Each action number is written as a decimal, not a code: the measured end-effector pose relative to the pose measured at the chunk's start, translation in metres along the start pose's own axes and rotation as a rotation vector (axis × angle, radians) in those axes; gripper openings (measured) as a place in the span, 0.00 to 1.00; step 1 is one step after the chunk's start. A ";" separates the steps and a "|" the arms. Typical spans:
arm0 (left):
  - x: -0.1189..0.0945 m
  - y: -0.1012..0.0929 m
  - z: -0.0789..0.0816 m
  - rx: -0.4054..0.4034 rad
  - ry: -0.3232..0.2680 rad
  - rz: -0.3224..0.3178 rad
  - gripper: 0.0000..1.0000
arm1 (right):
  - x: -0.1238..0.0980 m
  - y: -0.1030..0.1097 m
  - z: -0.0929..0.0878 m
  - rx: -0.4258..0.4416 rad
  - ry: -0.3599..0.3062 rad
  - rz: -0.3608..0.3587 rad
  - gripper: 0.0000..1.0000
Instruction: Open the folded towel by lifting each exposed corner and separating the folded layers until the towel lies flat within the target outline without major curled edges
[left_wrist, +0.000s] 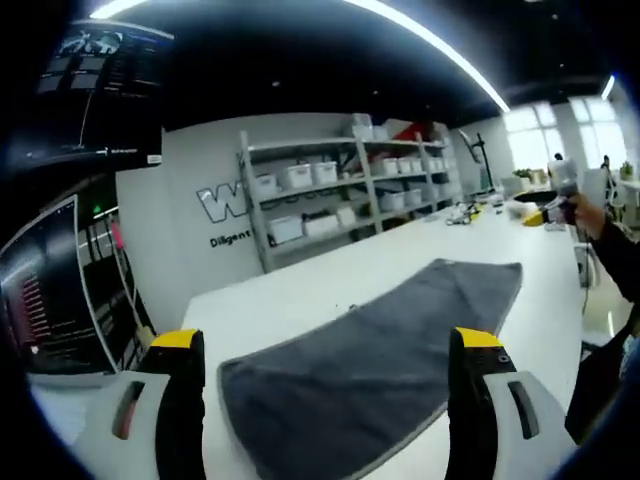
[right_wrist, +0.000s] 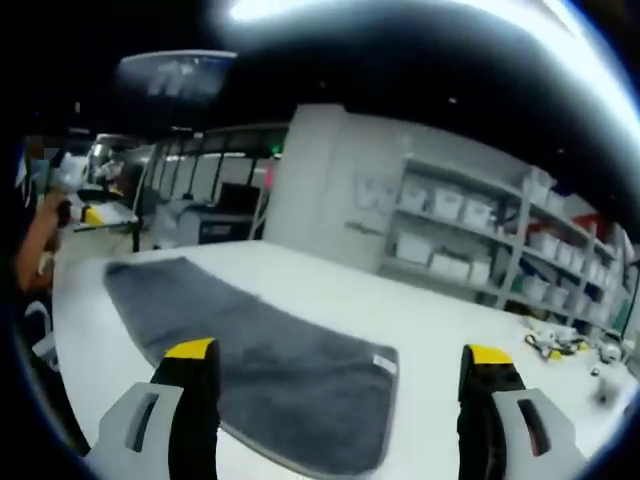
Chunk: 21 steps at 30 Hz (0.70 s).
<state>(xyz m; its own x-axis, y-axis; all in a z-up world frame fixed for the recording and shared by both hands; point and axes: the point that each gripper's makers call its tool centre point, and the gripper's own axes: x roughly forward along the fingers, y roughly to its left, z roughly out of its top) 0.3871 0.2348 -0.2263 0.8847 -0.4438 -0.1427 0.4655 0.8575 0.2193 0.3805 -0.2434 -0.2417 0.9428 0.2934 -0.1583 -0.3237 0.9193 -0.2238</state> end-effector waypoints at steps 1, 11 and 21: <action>-0.003 -0.002 0.000 0.003 -0.003 0.002 1.00 | -0.003 0.004 -0.002 -0.001 0.002 0.007 1.00; -0.033 -0.030 -0.005 0.021 -0.026 -0.001 1.00 | -0.032 0.013 -0.015 0.017 -0.019 0.008 1.00; -0.046 -0.049 -0.016 -0.045 -0.072 -0.041 1.00 | -0.054 0.030 -0.043 0.097 -0.026 0.085 1.00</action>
<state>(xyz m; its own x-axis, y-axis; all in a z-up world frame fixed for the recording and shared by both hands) 0.3234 0.2172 -0.2463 0.8653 -0.4948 -0.0801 0.5009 0.8484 0.1712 0.3160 -0.2428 -0.2809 0.9143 0.3773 -0.1475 -0.3949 0.9113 -0.1164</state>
